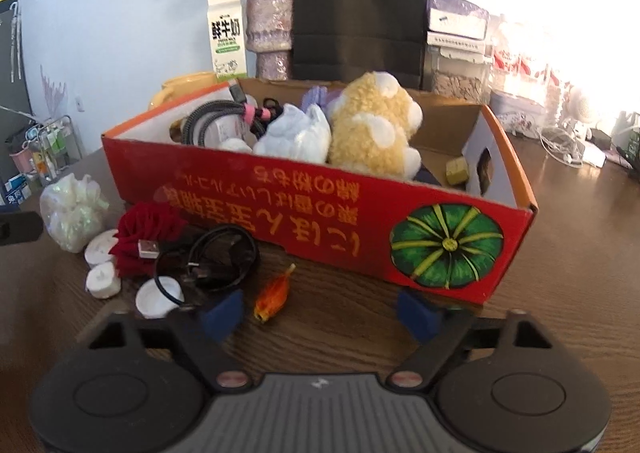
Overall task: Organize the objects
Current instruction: 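Grasp the small orange object with the right tool, then grasp the clear plastic bag with the left tool while the right holds the orange object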
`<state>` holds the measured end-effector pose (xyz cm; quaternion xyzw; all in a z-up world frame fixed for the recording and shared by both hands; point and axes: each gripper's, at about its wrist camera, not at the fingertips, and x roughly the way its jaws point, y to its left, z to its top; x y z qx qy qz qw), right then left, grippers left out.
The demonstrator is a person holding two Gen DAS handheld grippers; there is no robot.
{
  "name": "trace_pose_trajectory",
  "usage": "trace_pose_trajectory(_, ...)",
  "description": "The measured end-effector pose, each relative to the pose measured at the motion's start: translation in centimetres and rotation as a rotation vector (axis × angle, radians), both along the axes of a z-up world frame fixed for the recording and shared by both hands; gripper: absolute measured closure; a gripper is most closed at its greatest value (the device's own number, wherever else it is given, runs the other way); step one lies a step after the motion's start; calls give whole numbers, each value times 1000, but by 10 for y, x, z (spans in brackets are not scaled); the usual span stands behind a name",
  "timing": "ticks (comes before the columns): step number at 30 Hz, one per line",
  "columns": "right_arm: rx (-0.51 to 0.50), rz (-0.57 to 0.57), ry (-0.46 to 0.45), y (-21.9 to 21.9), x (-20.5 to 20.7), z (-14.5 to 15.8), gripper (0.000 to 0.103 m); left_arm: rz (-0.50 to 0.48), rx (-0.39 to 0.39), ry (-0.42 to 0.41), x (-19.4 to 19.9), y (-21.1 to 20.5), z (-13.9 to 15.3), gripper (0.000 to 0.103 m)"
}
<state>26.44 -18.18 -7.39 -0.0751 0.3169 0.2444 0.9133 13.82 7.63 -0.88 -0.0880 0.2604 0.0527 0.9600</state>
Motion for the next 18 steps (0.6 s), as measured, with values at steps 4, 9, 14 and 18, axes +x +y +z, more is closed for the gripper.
trace_pose_trajectory(4,10,40,-13,6,-2,2,54,5,-3,5,1,1,-1,0)
trace_pose_trajectory(9,14,78,-22,10,-5,4,90,11,-6,7,4,2,-2,0)
trace_pose_trajectory(14,35,76,-37,8,-8,6,90,10,-3,9,9,2,-2,0)
trace_pose_trajectory(18,45,59,-108,5,-17,10,90,10,3,14,14,2,-4,0)
